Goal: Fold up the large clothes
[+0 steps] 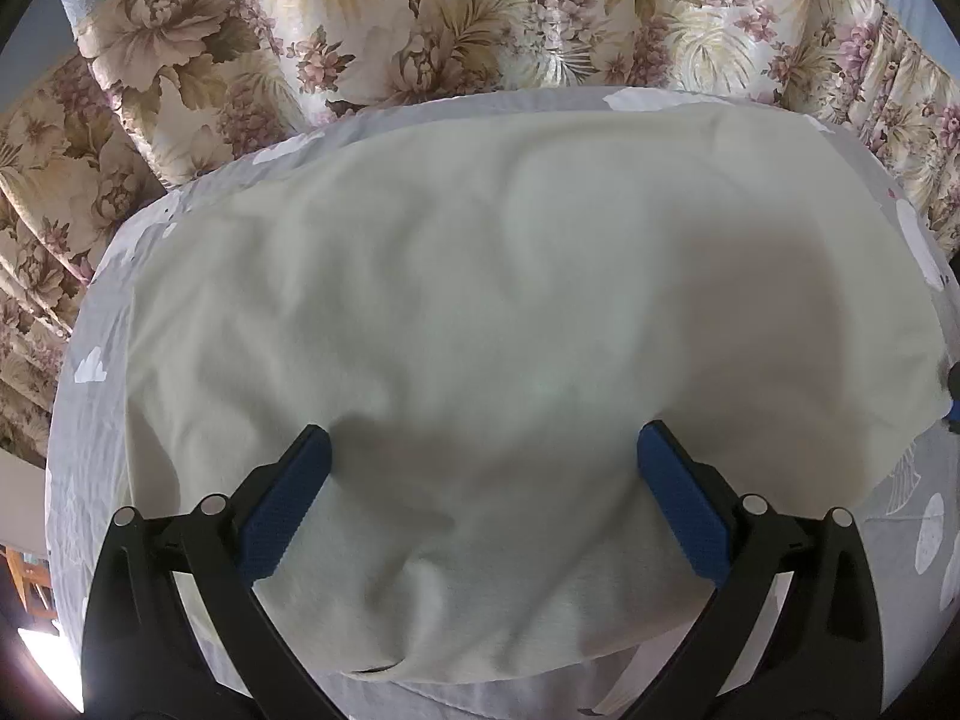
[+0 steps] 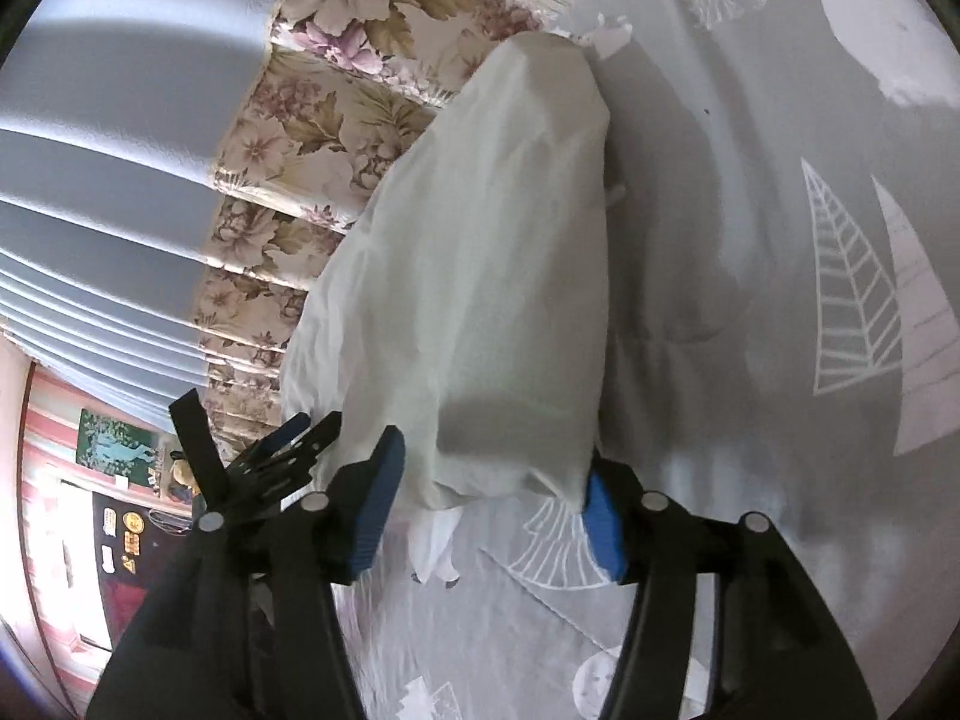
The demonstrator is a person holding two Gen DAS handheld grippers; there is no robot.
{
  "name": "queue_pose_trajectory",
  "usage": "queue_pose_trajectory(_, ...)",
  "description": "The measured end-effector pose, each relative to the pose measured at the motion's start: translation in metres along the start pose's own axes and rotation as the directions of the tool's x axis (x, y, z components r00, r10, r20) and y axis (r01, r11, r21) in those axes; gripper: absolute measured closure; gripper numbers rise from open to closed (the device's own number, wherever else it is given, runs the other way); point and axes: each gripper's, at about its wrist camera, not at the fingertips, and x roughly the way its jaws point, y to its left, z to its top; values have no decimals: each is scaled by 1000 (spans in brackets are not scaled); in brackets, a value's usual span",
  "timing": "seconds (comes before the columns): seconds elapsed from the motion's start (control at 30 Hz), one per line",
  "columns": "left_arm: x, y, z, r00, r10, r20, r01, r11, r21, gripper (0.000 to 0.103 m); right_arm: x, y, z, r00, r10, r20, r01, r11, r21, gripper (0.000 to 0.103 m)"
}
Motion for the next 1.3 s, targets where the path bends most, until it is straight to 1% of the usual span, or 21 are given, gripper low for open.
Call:
queue_pose_trajectory(0.03, 0, 0, 0, 1000, -1, -1, 1, 1000, -1, 3, 1, -2, -1, 1000, -5, -4, 5, 1000, 5, 46)
queue_pose_trajectory(0.1, 0, 0, 0, 1000, -3, -5, 3, 1000, -6, 3, 2, -4, -3, 999, -50, -5, 50, 999, -2, 46)
queue_pose_trajectory(0.17, -1, -1, 0, 1000, 4, -3, -4, 1000, -2, 3, 0, 0, -2, 993, -118, 17, 118, 992, -49, 46)
queue_pose_trajectory(0.23, 1, -3, 1, 1000, 16, -4, -16, 1000, 10, 3, 5, 5, 2, 989, -146, 4, 146, 986, -75, 46)
queue_pose_trajectory(0.33, 2, -6, 2, 1000, 29, -6, -29, 999, 25, 3, 21, 18, 15, 978, -209, 6, 207, 963, -173, 45)
queue_pose_trajectory(0.4, 1, -5, 2, 1000, 27, -7, -27, 999, 22, 3, 32, 30, 24, 965, -261, -2, 253, 938, -238, 44)
queue_pose_trajectory(0.43, 1, -4, 1, 1000, 26, -8, -26, 999, 22, 3, 41, 37, 29, 960, -279, -14, 265, 925, -272, 44)
queue_pose_trajectory(0.5, 1, -4, 1, 1000, 27, -8, -26, 999, 25, 3, 50, 42, 37, 954, -298, -14, 280, 911, -304, 44)
queue_pose_trajectory(0.53, 1, -5, 1, 1000, 27, -9, -27, 999, 25, 3, 56, 46, 45, 953, -302, -18, 281, 905, -319, 44)
queue_pose_trajectory(0.63, 1, -4, 1, 1000, 26, -18, -25, 999, 33, 3, 66, 47, 62, 954, -298, -27, 276, 910, -309, 46)
queue_pose_trajectory(0.7, -1, -3, 3, 999, 35, -24, -34, 998, 44, 3, 69, 47, 69, 958, -284, -27, 263, 916, -303, 55)
queue_pose_trajectory(0.73, -3, -1, 5, 998, 62, -24, -61, 997, 43, 3, 70, 49, 68, 957, -289, -18, 269, 910, -315, 59)
queue_pose_trajectory(0.8, -7, 1, 10, 995, 100, -12, -99, 994, 40, 3, 69, 61, 61, 951, -309, 31, 298, 879, -372, 75)
queue_pose_trajectory(0.83, -8, 2, 13, 994, 104, -9, -104, 994, 41, 3, 67, 68, 58, 948, -313, 53, 308, 867, -392, 77)
queue_pose_trajectory(0.87, -8, 2, 16, 995, 101, -15, -101, 994, 37, 3, 66, 70, 57, 948, -310, 63, 310, 865, -394, 79)
queue_pose_trajectory(0.93, -2, 0, 19, 994, 98, -38, -97, 995, 34, 3, 67, 76, 55, 942, -326, 81, 330, 854, -403, 81)
queue_pose_trajectory(1.0, 12, -7, 19, 990, 131, -58, -127, 989, 69, 3, 68, 82, 54, 934, -344, 98, 353, 836, -420, 82)
queue_pose_trajectory(1.07, 21, -2, 19, 992, 102, -80, -99, 994, 40, 3, 67, 95, 49, 930, -345, 128, 365, 818, -444, 86)
queue_pose_trajectory(1.13, 24, 4, 20, 993, 72, -89, -71, 997, 14, 3, 65, 112, 45, 928, -339, 152, 370, 798, -477, 87)
queue_pose_trajectory(1.3, 27, 0, 20, 994, 83, -74, -80, 996, 40, 3, 65, 165, 35, 933, -317, 172, 358, 759, -544, 89)
